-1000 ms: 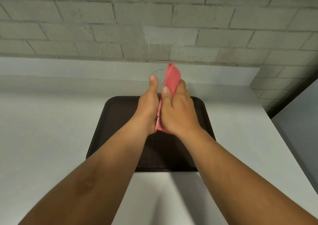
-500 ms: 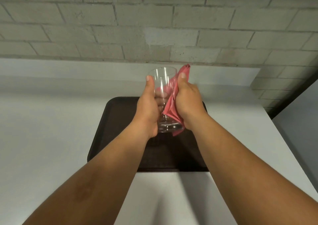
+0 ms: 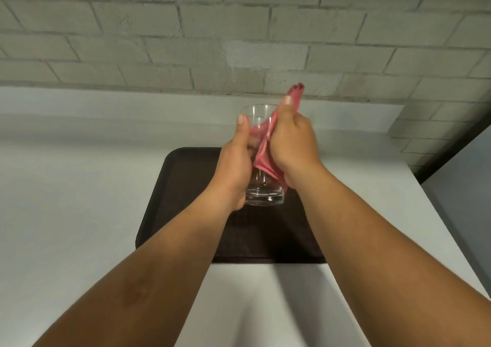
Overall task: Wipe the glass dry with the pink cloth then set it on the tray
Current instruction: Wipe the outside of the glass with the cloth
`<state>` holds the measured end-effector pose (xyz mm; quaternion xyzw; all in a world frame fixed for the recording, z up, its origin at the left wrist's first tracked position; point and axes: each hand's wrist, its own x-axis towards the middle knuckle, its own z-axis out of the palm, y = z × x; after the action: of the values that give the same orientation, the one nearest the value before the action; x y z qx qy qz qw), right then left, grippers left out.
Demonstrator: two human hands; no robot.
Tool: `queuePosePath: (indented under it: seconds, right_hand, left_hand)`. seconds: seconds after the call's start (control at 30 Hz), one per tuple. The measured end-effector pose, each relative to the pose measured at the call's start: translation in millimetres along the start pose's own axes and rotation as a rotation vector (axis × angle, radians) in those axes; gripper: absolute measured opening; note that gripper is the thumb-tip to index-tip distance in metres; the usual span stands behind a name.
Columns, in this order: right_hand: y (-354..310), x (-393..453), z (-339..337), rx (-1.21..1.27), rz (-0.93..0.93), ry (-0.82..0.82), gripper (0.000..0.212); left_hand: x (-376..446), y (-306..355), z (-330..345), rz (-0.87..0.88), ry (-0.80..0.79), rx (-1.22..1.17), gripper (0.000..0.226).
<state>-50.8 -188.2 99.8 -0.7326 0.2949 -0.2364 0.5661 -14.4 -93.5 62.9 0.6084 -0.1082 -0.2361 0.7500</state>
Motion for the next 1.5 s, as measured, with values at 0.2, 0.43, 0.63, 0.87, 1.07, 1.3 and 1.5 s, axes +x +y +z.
queuePosePath:
  seconds: [0.2,0.43,0.63,0.87,1.07,1.3,1.5]
  right_hand:
    - [18.7,-30.6,9.5,-0.124,-0.017,-0.043,0.063]
    - [9.5,-15.5,13.4,-0.194,-0.152,0.089,0.059]
    - [14.0,-4.4,0.2,0.201,0.173,-0.039,0.072]
    - [26.0,-29.1,20.3,-0.181,-0.054,-0.044,0.055]
    - [10.2,-6.5,6.1,0.003,0.066,0.009,0.057]
    - [29.4,-29.3,12.4,-0.097,0.121,-0.031,0.062]
    - [32.4,-28.2,14.8,-0.235,-0.144,0.039,0.053]
  left_hand:
    - [7.8,13.8,-1.5,-0.063,0.064,0.033,0.081]
    - [9.1,1.2,-1.5,0.001,0.013,0.14,0.075]
    - [8.1,0.0,-1.4,-0.072,0.001,-0.019,0.085]
    - [16.2,1.9,-5.1,-0.042,0.105,0.174,0.083]
    - [16.6,4.4,-8.5,-0.124,-0.016,0.046,0.074]
    - [19.7,1.0,2.0,-0.062,0.217,0.26,0.085]
    - [14.8,-8.4,0.3,-0.009,0.07,0.322,0.072]
